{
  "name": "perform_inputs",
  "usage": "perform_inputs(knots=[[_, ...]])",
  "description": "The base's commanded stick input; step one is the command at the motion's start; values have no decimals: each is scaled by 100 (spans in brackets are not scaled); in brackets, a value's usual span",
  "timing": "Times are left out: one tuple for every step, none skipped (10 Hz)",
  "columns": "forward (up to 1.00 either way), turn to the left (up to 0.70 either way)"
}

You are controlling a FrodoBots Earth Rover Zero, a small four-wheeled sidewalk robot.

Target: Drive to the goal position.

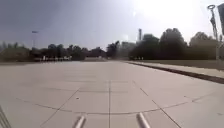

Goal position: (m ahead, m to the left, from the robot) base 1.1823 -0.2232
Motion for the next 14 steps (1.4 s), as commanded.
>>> perform_inputs(knots=[[100,0],[100,0],[100,0],[100,0],[100,0],[100,0],[100,0],[100,0],[100,0],[100,0],[100,0],[100,0],[100,0],[100,0]])
